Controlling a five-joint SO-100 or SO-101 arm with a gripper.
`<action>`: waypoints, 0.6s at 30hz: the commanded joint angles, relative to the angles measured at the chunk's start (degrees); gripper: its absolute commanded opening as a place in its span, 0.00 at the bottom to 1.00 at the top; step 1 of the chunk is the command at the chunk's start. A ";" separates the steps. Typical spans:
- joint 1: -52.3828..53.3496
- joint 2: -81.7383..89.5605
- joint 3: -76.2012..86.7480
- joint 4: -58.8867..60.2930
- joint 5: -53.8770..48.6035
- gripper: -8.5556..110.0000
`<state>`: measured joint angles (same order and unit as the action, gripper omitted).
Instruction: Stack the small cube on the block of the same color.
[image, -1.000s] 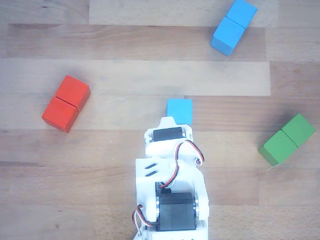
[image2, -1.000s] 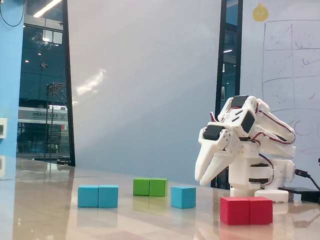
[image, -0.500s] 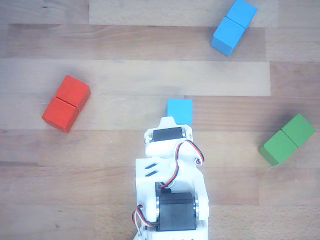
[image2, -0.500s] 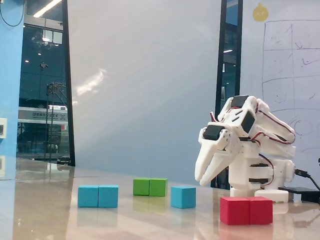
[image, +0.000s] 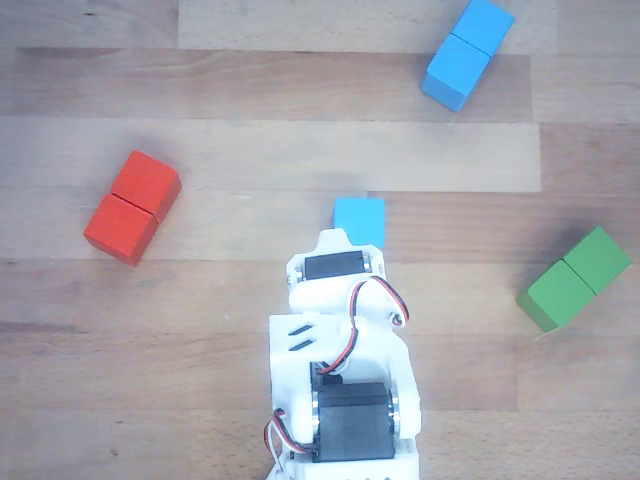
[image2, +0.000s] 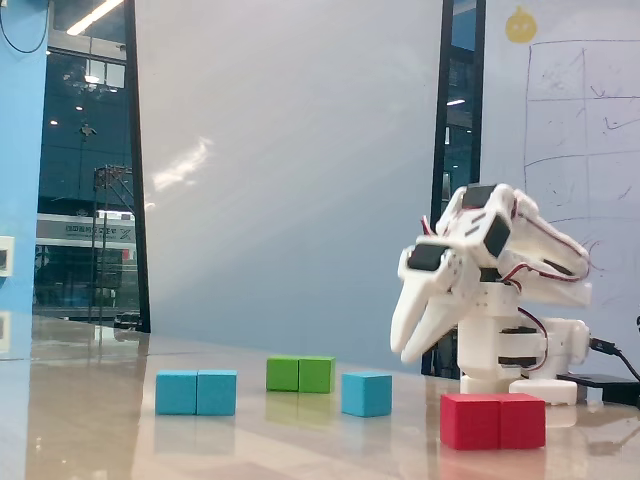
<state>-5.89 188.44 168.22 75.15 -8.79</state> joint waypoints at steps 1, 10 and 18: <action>-0.09 -14.68 -20.83 -0.88 -0.09 0.12; 0.18 -52.03 -55.28 -0.79 -0.35 0.12; 0.26 -64.25 -56.69 -1.05 0.09 0.12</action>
<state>-5.89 126.65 114.96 75.23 -8.96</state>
